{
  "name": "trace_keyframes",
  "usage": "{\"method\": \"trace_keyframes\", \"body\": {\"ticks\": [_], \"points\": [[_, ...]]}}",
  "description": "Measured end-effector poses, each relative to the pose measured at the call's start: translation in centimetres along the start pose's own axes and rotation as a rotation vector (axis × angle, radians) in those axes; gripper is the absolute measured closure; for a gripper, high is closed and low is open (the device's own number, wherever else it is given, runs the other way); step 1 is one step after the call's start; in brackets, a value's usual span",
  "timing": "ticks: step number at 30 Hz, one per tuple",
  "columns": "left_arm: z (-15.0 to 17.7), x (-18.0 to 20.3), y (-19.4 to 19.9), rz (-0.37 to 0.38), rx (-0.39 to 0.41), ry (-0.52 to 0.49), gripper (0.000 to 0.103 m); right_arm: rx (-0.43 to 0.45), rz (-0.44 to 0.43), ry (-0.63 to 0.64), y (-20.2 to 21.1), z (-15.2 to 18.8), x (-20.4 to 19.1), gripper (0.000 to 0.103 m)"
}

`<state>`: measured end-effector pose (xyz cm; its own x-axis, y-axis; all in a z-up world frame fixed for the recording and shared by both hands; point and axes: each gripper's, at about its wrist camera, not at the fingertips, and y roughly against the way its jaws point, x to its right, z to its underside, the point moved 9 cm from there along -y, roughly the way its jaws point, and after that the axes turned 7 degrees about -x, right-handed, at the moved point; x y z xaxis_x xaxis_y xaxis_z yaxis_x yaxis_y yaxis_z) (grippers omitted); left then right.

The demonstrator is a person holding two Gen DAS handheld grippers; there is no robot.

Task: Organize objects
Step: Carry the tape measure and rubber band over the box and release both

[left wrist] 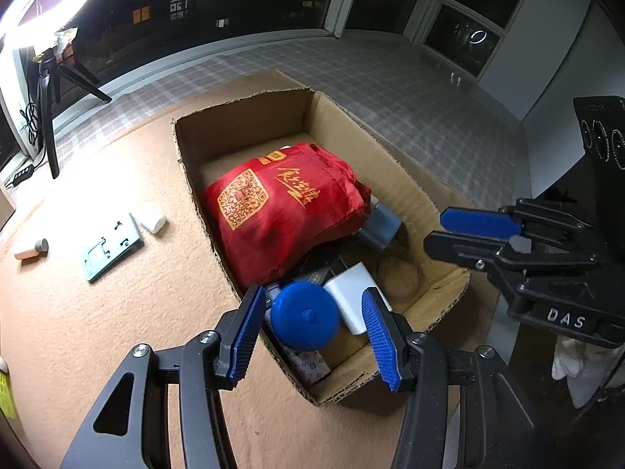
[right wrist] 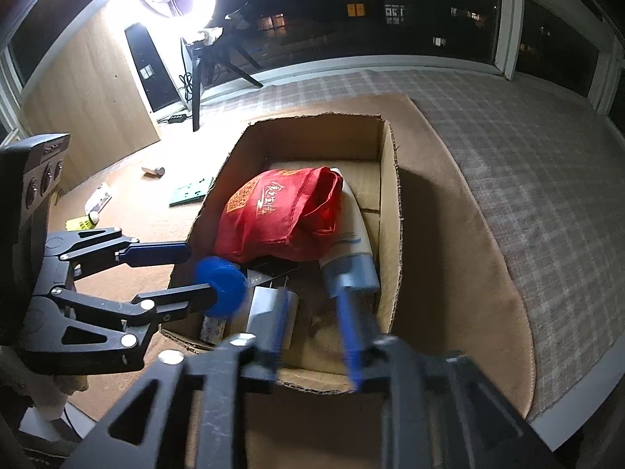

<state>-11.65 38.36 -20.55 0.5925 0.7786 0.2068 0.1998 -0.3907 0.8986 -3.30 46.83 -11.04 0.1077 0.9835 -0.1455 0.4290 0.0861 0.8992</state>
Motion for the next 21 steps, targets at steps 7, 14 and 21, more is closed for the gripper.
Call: {"method": "trace_keyframes", "body": {"ticks": [7,14,21], "points": [[0.4,-0.5,1.2,-0.002,0.021,0.009,0.046,0.009,0.012,-0.014,0.4,0.0,0.1,0.062],[1.6,-1.7,2.9,-0.006,0.037,0.045,0.046,0.025,-0.021,-0.052,0.6,0.0,-0.4,0.058],[4.2,-5.3,5.6,-0.036,0.055,0.122,0.046,0.048,-0.051,-0.052,0.5,-0.2,-2.8,0.056]]}}
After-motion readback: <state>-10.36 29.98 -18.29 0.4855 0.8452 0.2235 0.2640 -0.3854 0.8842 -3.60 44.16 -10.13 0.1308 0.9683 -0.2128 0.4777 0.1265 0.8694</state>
